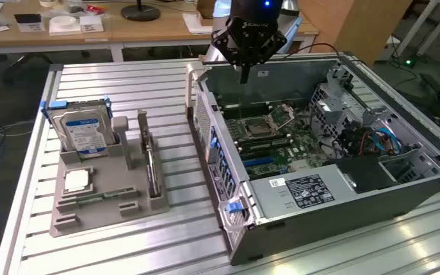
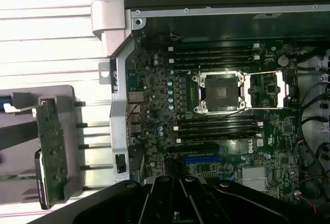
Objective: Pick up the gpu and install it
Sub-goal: 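Reach for the gpu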
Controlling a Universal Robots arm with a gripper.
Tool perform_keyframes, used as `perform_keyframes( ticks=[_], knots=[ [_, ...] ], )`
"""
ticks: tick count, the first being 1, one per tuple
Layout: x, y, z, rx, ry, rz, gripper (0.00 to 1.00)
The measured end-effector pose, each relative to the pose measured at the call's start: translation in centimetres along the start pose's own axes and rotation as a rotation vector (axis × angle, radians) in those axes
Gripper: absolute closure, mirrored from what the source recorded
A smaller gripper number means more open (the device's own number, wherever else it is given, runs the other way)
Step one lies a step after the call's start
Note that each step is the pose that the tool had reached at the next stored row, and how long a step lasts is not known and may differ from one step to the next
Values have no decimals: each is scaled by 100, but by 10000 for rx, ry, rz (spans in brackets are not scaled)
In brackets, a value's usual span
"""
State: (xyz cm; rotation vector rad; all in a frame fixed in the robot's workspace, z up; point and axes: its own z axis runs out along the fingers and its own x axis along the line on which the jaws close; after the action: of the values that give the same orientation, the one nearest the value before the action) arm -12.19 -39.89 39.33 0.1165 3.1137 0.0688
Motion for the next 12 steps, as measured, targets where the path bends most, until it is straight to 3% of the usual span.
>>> perform_keyframes(
  ticks=[12],
  knots=[
    [74, -5, -2, -1, -1, 1, 89]
  ],
)
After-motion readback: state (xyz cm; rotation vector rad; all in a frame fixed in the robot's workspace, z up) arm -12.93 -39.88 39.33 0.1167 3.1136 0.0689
